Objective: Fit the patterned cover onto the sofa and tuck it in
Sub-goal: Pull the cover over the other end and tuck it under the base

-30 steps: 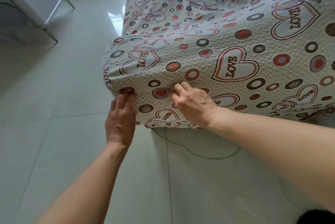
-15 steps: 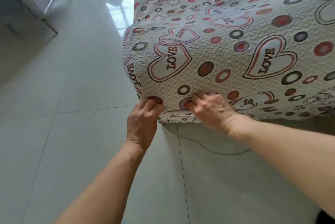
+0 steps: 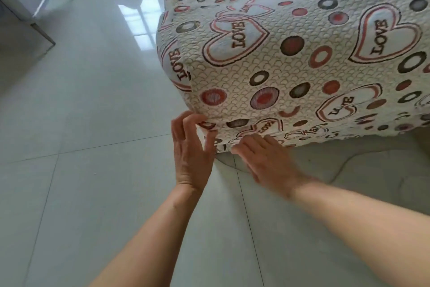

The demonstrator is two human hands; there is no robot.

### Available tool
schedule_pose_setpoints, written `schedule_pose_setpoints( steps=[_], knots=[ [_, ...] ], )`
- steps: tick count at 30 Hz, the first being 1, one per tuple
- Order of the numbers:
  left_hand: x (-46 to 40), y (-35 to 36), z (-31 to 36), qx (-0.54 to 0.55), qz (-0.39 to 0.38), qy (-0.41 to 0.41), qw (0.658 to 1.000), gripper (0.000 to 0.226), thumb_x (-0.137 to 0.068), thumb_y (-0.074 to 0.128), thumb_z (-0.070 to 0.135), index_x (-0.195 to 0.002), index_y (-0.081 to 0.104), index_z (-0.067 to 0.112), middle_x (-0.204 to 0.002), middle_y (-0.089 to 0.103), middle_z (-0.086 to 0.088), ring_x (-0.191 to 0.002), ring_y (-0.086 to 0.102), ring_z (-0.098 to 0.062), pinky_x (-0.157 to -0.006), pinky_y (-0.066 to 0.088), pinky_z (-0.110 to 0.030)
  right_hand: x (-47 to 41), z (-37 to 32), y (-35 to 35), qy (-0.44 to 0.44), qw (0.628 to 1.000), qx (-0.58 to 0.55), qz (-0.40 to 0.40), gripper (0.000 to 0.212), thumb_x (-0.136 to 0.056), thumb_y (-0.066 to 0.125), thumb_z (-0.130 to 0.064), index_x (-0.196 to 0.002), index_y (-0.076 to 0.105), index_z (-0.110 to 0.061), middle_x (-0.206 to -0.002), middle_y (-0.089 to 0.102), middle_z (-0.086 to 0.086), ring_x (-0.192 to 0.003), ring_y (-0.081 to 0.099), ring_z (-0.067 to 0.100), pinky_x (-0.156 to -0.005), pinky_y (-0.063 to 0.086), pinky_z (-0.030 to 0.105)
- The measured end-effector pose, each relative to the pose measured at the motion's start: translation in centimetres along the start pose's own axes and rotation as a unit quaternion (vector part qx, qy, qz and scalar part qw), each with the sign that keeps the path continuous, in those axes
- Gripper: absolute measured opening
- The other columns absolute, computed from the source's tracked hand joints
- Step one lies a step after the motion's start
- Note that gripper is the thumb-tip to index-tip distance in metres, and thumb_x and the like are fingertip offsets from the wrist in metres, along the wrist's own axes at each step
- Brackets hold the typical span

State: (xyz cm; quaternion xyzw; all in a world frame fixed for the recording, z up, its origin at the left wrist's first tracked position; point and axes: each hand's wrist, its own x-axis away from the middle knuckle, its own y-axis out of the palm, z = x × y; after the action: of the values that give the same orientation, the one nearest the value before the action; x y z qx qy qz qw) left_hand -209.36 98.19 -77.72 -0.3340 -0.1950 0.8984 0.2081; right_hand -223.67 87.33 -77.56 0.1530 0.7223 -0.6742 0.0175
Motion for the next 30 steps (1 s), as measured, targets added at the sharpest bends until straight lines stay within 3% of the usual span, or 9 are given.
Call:
schedule_pose_setpoints(
  steps=[3,6,9,13,18,21,24,27,30],
  knots=[
    [1.1,0.7,-2.1,0.03,-0.009,-0.04,0.999,0.05,-0.077,0.078,0.019,-0.109,0.04,0.017,-0.113,0.04,0.001,-0.1,0.049,-0.019,-0.08,0.049,-0.029,-0.3,-2.6,3.2,0.105,0.992,-0.062,-0.003,0.033,-0.066,0.078,-0.009,-0.095,0.064,-0.017,-0.087,0.061,0.001,-0.081,0.061,0.024,-0.068,0.047,0.031],
    [2.4,1.0,-5.7,0.008,-0.069,-0.026,0.997,0.047,-0.08,0.075,0.019,-0.115,0.044,0.017,-0.117,0.049,-0.003,-0.105,0.052,-0.021,-0.082,0.05,-0.03,-1.9,-4.3,6.3,0.214,0.971,-0.1,-0.026,0.02,-0.086,0.061,-0.015,-0.106,0.064,-0.018,-0.102,0.063,0.004,-0.096,0.059,0.025,-0.075,0.046,0.033],
    [2.7,1.2,-9.0,-0.03,-0.127,-0.021,0.991,0.036,-0.082,0.07,0.012,-0.114,0.054,0.013,-0.115,0.055,-0.002,-0.105,0.052,-0.021,-0.08,0.05,-0.033,-3.4,-5.2,9.6,0.329,0.933,-0.135,-0.046,0.029,-0.095,0.049,-0.024,-0.122,0.057,-0.022,-0.117,0.06,0.003,-0.109,0.054,0.023,-0.085,0.044,0.033],
    [2.6,1.4,-13.4,-0.106,-0.227,-0.016,0.968,0.034,-0.085,0.065,0.008,-0.116,0.059,0.017,-0.119,0.058,0.002,-0.111,0.05,-0.02,-0.079,0.046,-0.029,-5.3,-6.2,14.2,0.471,0.859,-0.197,-0.039,0.036,-0.093,0.051,-0.03,-0.129,0.05,-0.024,-0.13,0.052,0.001,-0.122,0.044,0.021,-0.09,0.041,0.034],
    [2.6,2.6,-17.4,-0.127,-0.299,0.018,0.946,0.035,-0.088,0.061,0.013,-0.122,0.058,0.022,-0.124,0.057,0.005,-0.117,0.048,-0.016,-0.079,0.05,-0.034,-9.9,-5.5,18.5,0.588,0.776,-0.229,-0.003,0.078,-0.089,0.055,-0.051,-0.146,0.025,-0.006,-0.148,0.032,0.018,-0.133,0.037,0.033,-0.1,0.038,0.041],
    [2.4,3.5,-18.1,-0.111,-0.307,0.047,0.944,0.037,-0.087,0.061,0.01,-0.123,0.056,0.019,-0.125,0.056,0.002,-0.117,0.048,-0.019,-0.083,0.047,-0.033,-11.4,-5.2,19.6,0.628,0.734,-0.256,0.035,0.069,-0.092,0.053,-0.049,-0.141,0.036,-0.004,-0.142,0.042,0.02,-0.129,0.043,0.035,-0.1,0.037,0.039],
    [2.5,4.9,-18.2,-0.073,-0.302,0.034,0.95,0.039,-0.086,0.061,0.007,-0.124,0.056,0.015,-0.123,0.056,-0.004,-0.113,0.051,-0.023,-0.089,0.047,-0.033,-10.2,-5.3,19.5,0.596,0.775,-0.206,0.033,0.038,-0.095,0.05,-0.035,-0.121,0.055,-0.009,-0.126,0.057,0.015,-0.117,0.053,0.033,-0.09,0.043,0.037],
    [3.0,6.0,-17.5,-0.012,-0.3,-0.048,0.953,0.038,-0.086,0.062,0.008,-0.123,0.053,0.013,-0.119,0.053,-0.008,-0.107,0.054,-0.026,-0.088,0.046,-0.032,-7.9,-6.9,19.0,0.509,0.849,-0.123,-0.075,0.024,-0.094,0.046,-0.029,-0.111,0.059,-0.016,-0.116,0.064,0.01,-0.108,0.059,0.032,-0.078,0.044,0.034],
    [3.7,6.2,-17.8,-0.157,-0.313,0.129,0.928,0.051,-0.077,0.066,0.015,-0.127,0.054,0.018,-0.132,0.049,-0.007,-0.119,0.047,-0.028,-0.092,0.046,-0.038,-6.5,-9.3,19.2,0.396,0.899,-0.057,-0.176,0.029,-0.088,0.048,-0.016,-0.114,0.059,-0.025,-0.112,0.067,0.001,-0.104,0.063,0.026,-0.076,0.047,0.03]
  ],
)
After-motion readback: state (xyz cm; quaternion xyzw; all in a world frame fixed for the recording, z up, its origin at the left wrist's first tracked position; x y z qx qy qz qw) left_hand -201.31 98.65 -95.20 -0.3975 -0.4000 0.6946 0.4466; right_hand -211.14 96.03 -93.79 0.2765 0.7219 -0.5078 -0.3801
